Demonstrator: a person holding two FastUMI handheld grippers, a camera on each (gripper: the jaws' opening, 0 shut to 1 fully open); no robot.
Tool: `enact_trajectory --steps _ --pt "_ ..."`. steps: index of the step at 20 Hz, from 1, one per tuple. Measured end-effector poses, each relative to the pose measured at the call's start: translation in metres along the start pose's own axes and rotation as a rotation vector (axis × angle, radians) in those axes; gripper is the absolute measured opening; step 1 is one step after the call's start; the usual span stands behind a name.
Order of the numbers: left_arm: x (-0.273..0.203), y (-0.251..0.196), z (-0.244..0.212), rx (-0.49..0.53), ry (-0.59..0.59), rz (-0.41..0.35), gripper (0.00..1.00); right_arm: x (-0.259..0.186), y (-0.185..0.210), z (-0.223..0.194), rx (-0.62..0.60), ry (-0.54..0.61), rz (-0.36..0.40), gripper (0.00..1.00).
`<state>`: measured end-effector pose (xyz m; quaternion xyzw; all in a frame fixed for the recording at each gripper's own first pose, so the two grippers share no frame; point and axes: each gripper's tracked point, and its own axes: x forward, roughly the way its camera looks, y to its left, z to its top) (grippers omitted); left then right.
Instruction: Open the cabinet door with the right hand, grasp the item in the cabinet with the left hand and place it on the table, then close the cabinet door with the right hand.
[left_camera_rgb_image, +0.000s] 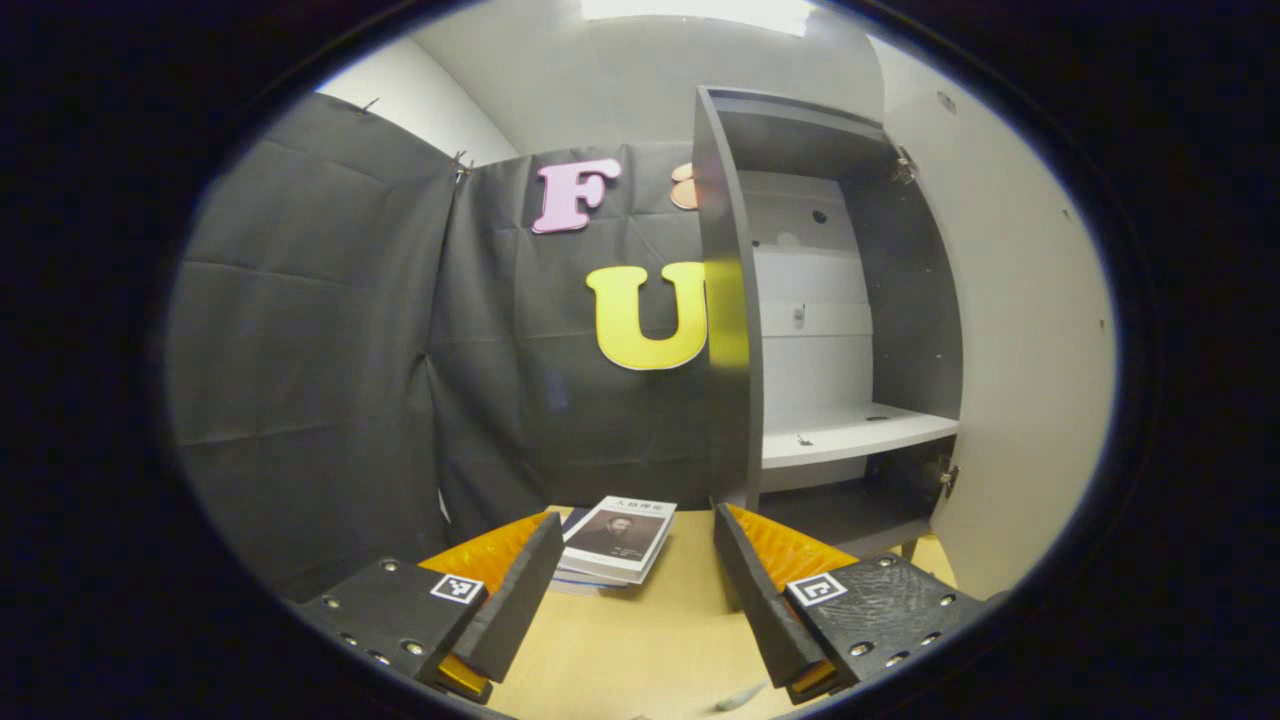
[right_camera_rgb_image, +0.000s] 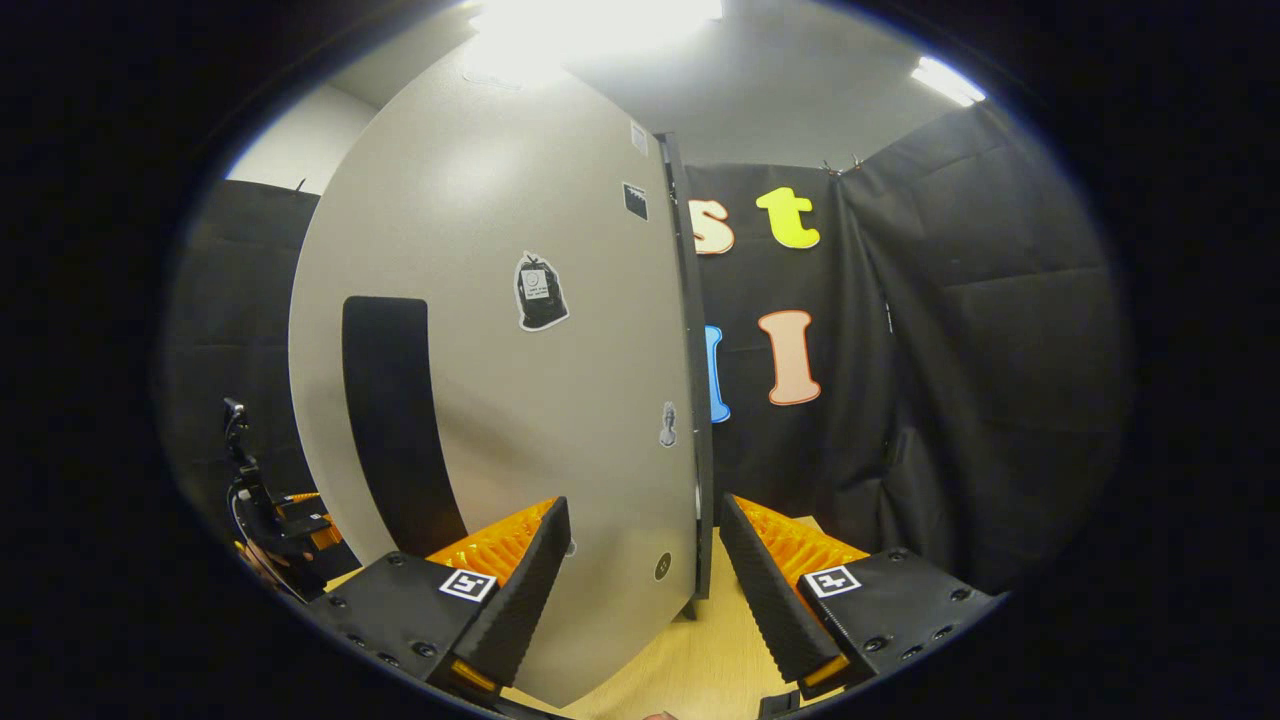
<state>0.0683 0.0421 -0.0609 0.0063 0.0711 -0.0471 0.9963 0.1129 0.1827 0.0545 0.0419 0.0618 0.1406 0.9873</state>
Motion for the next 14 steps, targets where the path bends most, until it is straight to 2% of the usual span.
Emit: enact_trajectory --steps 9,10,11,12,14 --pt "-0.003 0.037 -0.003 -0.018 -0.005 0.049 0.92 0.038 0.046 -0.007 -0.023 0.017 0.08 0.96" --pt "-0.003 0.043 -0.005 -0.017 -0.005 0.057 0.92 0.045 0.051 -0.007 -0.025 0.016 0.089 0.89" --pt "-0.004 0.049 -0.005 -0.016 -0.005 0.066 0.92 0.052 0.055 -0.006 -0.031 0.014 0.094 0.89" --pt "-0.004 0.054 -0.007 -0.017 -0.004 0.075 0.92 0.059 0.06 -0.005 -0.039 0.013 0.1 0.96" --pt "-0.007 0.067 -0.007 -0.019 -0.002 0.095 0.92 0.069 0.068 -0.003 -0.065 0.004 0.103 0.97"
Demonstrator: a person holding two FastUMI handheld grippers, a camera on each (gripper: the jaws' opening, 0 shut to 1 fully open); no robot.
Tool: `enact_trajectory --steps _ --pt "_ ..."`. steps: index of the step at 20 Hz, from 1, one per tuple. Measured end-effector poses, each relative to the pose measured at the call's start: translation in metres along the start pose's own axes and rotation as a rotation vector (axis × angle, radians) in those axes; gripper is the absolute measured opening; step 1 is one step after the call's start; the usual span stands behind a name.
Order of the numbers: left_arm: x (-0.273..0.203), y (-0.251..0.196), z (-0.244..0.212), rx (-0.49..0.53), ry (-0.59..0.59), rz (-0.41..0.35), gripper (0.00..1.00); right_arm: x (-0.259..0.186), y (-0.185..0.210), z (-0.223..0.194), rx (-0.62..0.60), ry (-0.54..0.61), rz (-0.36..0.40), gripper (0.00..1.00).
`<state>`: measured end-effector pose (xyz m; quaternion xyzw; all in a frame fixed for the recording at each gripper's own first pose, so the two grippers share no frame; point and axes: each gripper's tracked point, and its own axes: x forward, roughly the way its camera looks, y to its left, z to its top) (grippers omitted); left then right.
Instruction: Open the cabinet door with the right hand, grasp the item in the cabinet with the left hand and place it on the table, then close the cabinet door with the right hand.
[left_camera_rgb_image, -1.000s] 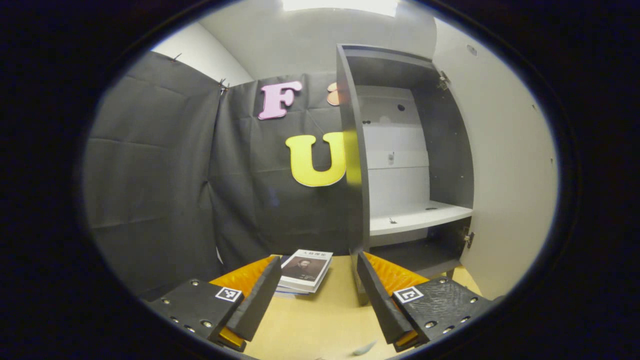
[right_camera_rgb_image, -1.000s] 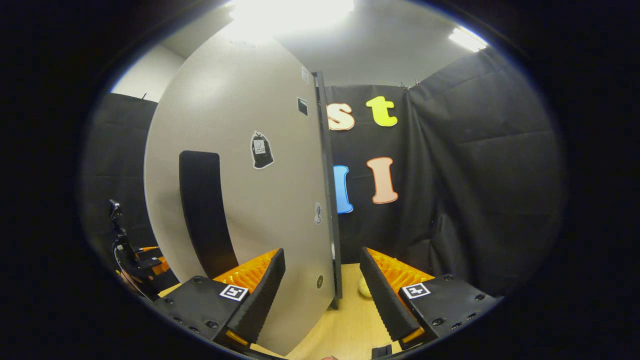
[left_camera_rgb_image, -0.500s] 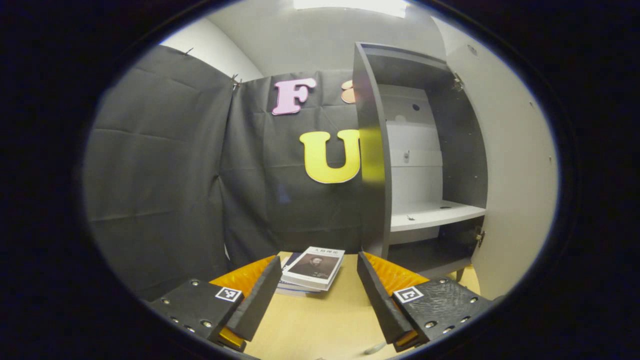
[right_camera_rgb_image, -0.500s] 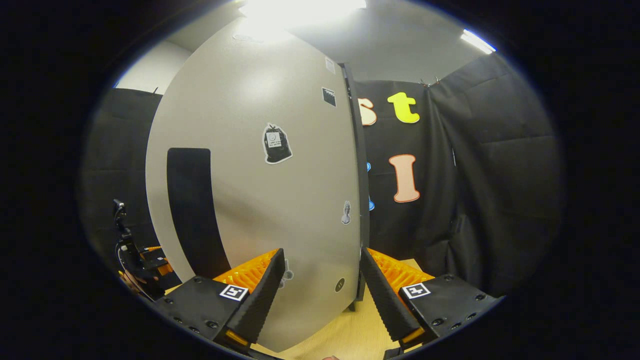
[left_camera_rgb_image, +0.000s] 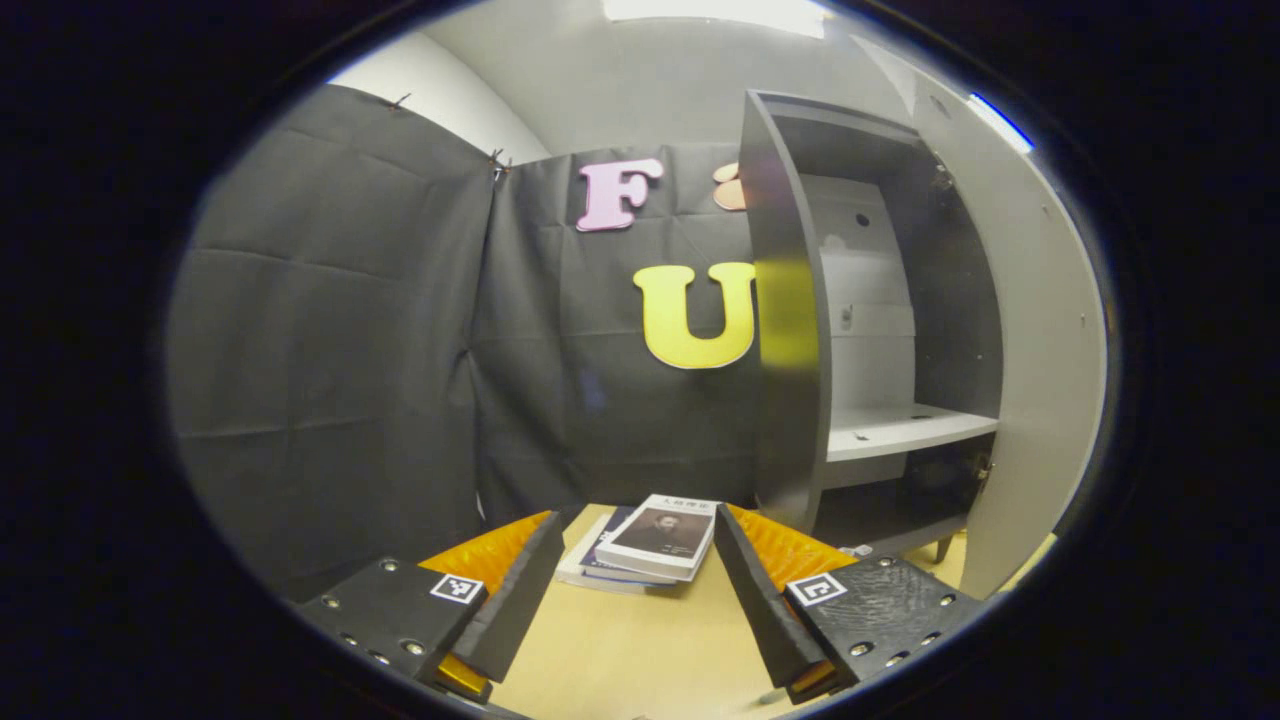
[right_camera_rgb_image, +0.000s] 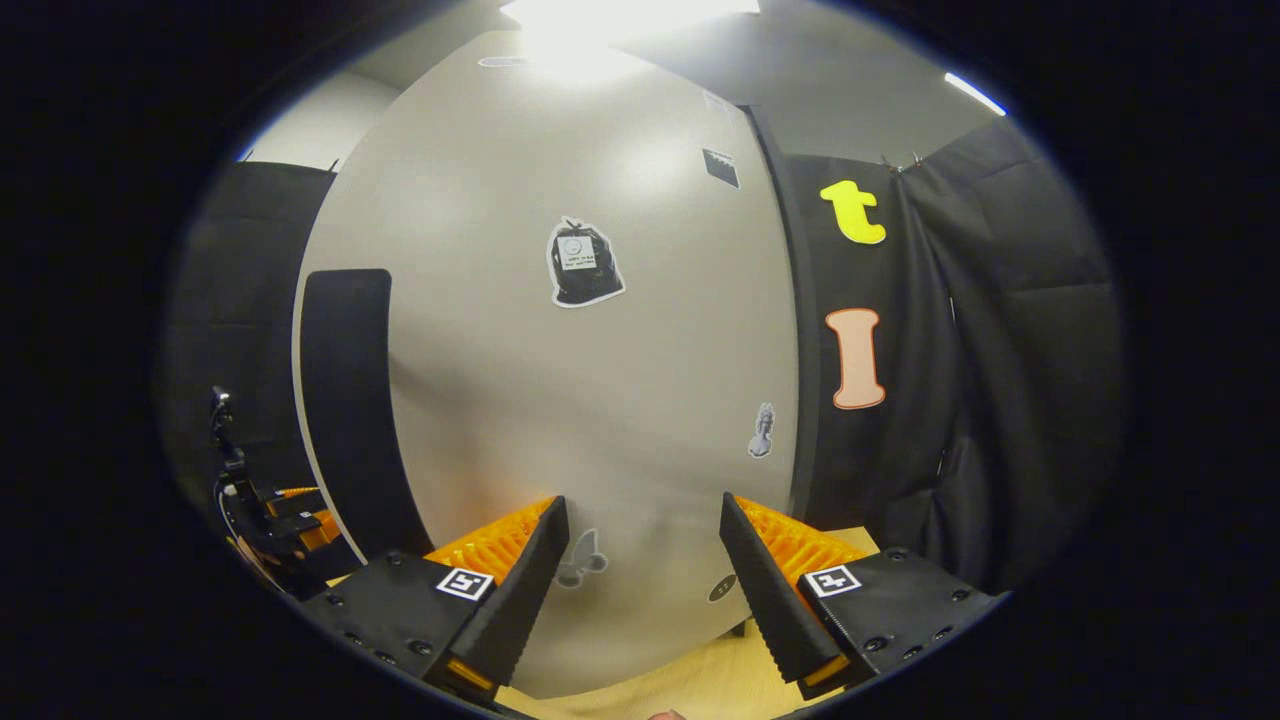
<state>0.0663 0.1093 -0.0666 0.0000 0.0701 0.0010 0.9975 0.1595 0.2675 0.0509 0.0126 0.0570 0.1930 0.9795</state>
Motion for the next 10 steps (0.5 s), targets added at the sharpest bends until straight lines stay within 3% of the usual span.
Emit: enact_trajectory --steps 3,10 --pt "-0.003 0.018 0.0 -0.001 0.001 0.034 0.92 0.019 0.017 -0.005 -0.013 -0.002 0.041 0.98" --pt "-0.015 0.054 -0.01 0.0 0.018 0.106 0.92 0.06 0.042 -0.018 -0.092 -0.007 0.027 0.98"
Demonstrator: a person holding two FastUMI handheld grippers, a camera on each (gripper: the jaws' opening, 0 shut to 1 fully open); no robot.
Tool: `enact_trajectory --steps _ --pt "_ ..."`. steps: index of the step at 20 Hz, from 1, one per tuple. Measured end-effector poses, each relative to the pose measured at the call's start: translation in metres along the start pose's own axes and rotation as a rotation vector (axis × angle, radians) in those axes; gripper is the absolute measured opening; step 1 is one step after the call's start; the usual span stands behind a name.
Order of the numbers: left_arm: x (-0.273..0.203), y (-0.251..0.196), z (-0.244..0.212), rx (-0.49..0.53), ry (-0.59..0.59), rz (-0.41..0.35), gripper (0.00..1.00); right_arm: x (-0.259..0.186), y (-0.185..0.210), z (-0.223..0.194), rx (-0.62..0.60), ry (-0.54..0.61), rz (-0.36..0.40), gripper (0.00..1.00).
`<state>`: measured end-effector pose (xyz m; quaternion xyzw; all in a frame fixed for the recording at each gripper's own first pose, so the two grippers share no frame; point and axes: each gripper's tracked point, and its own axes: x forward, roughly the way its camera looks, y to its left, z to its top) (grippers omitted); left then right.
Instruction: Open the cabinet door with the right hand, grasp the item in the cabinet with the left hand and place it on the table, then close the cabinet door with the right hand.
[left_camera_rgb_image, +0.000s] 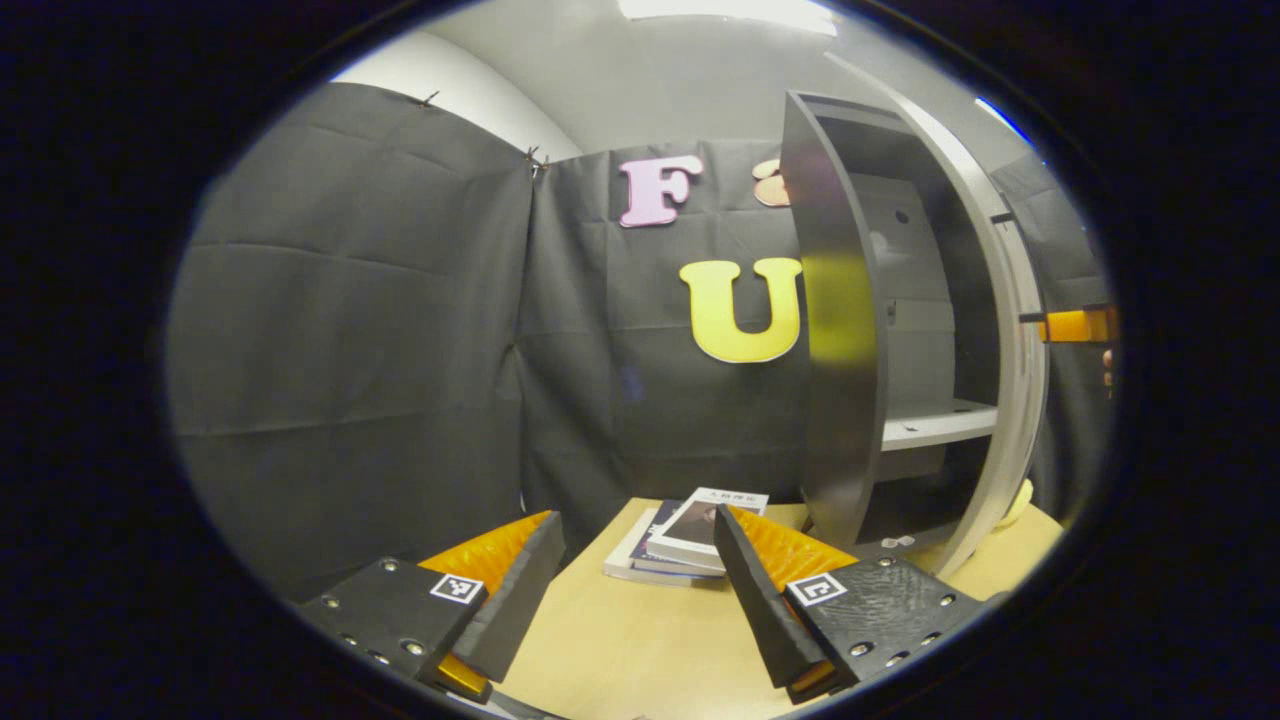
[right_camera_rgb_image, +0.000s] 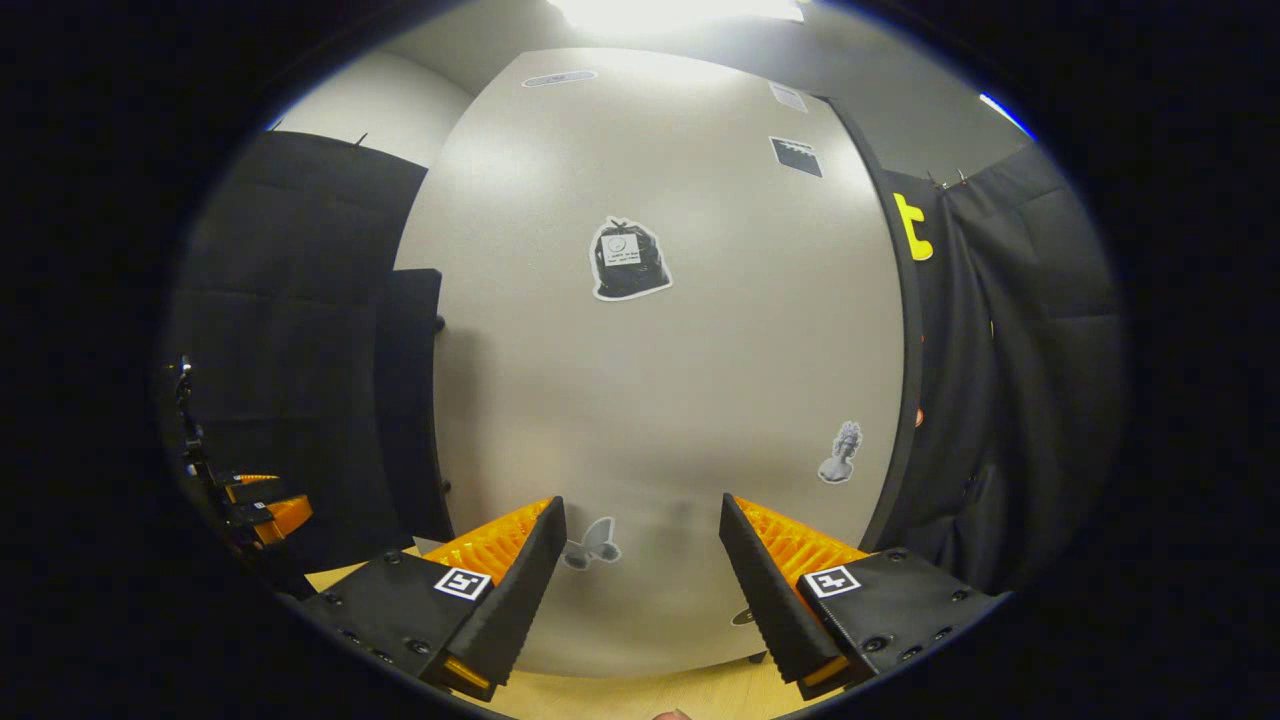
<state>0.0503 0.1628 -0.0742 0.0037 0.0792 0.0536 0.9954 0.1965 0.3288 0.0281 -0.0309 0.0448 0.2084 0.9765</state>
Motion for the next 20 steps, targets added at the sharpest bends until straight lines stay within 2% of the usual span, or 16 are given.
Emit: enact_trajectory --steps 3,7,8,11,16,20 --pt "-0.005 0.014 -0.002 -0.005 0.008 0.027 0.92 0.01 0.012 -0.002 -0.046 0.004 -0.016 0.98" --pt "-0.015 0.028 -0.003 0.0 0.011 0.052 0.92 0.021 0.015 0.0 -0.108 -0.001 -0.073 0.92" --pt "-0.017 0.031 -0.003 0.005 0.01 0.057 0.92 0.021 0.015 0.0 -0.103 0.001 -0.089 0.95" --pt "-0.024 0.033 -0.004 0.01 0.006 0.062 0.92 0.018 0.019 -0.007 -0.044 0.027 -0.11 0.95" --pt "-0.032 0.033 -0.006 0.014 0.0 0.048 0.92 0.02 0.02 -0.015 0.056 0.026 -0.145 0.93" --pt "-0.044 0.018 0.002 0.023 -0.01 0.021 0.92 0.018 0.019 -0.016 0.098 0.021 -0.142 0.92"
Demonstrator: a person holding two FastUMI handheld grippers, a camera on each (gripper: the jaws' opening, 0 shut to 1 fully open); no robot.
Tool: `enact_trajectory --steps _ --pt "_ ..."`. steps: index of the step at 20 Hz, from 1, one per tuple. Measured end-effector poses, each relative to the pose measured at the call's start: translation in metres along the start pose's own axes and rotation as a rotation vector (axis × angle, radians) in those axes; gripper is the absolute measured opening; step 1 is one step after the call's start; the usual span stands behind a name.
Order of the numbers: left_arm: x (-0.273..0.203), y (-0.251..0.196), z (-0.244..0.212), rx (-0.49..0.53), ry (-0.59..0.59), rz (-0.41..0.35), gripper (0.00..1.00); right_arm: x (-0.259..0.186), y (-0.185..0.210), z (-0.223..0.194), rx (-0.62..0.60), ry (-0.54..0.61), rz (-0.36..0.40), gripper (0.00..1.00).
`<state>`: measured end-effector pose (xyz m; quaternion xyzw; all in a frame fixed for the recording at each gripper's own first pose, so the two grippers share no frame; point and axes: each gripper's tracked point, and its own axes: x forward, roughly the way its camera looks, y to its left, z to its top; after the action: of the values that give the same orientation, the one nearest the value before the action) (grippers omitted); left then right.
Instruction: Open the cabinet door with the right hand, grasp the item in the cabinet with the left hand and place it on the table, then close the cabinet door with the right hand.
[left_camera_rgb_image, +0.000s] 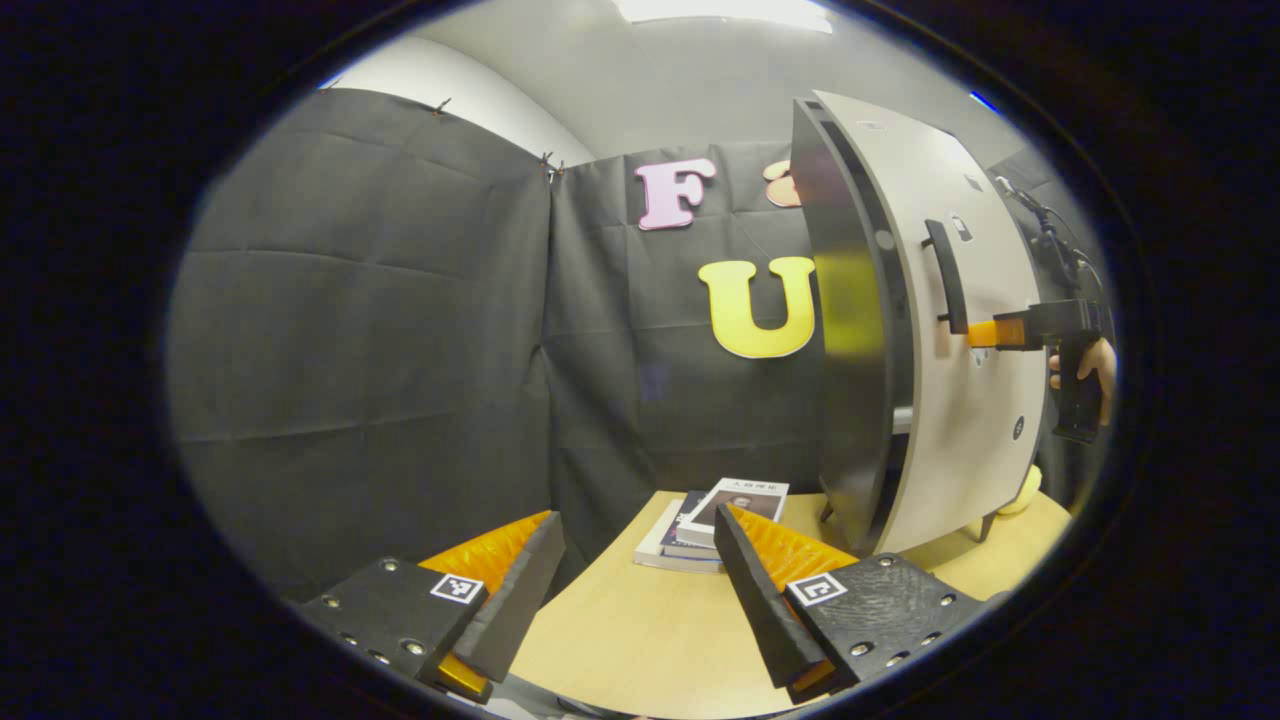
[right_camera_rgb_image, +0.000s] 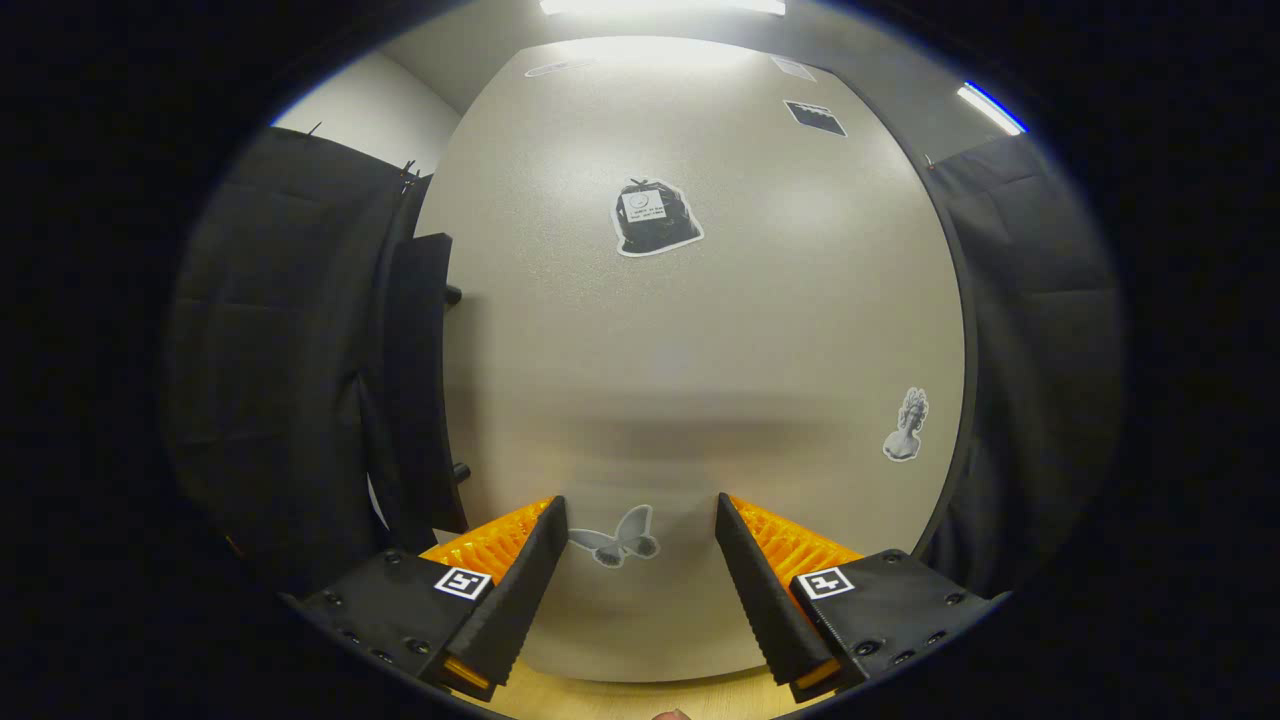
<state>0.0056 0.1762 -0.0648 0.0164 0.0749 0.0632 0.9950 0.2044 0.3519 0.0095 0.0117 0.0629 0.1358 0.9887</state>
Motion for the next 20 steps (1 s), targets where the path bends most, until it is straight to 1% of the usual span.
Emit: enact_trajectory --steps 1,2,4,5,6,7,9,10,11,12,17,20 --pt "0.0 -0.006 0.005 0.004 -0.007 -0.008 0.92 -0.002 -0.002 0.003 0.007 -0.009 0.005 0.95" --pt "0.003 -0.012 0.01 0.01 -0.015 -0.019 0.92 -0.006 -0.004 0.006 0.016 -0.021 0.01 0.96" --pt "0.004 -0.028 0.025 0.03 -0.032 -0.044 0.94 -0.022 -0.013 0.016 0.034 -0.047 0.028 0.96" --pt "0.006 -0.038 0.033 0.04 -0.038 -0.055 0.92 -0.033 -0.019 0.02 0.038 -0.056 0.035 0.92" --pt "0.006 -0.048 0.041 0.046 -0.051 -0.067 0.92 -0.045 -0.027 0.024 0.038 -0.064 0.039 0.95" --pt "0.006 -0.06 0.05 0.049 -0.066 -0.078 0.92 -0.056 -0.037 0.028 0.035 -0.069 0.038 0.92" --pt "0.004 -0.084 0.068 0.051 -0.098 -0.098 0.92 -0.078 -0.059 0.034 0.028 -0.078 0.033 0.93" --pt "0.001 -0.097 0.077 0.052 -0.111 -0.109 0.94 -0.088 -0.072 0.036 0.025 -0.083 0.029 0.93" --pt "0.0 -0.11 0.084 0.05 -0.122 -0.122 0.94 -0.098 -0.085 0.039 0.023 -0.088 0.019 0.92" --pt "-0.001 -0.123 0.09 0.044 -0.131 -0.137 0.92 -0.107 -0.1 0.04 0.02 -0.093 0.007 0.95" --pt "-0.003 -0.186 0.109 0.029 -0.138 -0.205 0.92 -0.147 -0.174 0.044 0.012 -0.113 -0.072 0.95" --pt "-0.01 -0.214 0.117 0.028 -0.15 -0.23 0.92 -0.169 -0.211 0.038 0.007 -0.12 -0.111 0.95"
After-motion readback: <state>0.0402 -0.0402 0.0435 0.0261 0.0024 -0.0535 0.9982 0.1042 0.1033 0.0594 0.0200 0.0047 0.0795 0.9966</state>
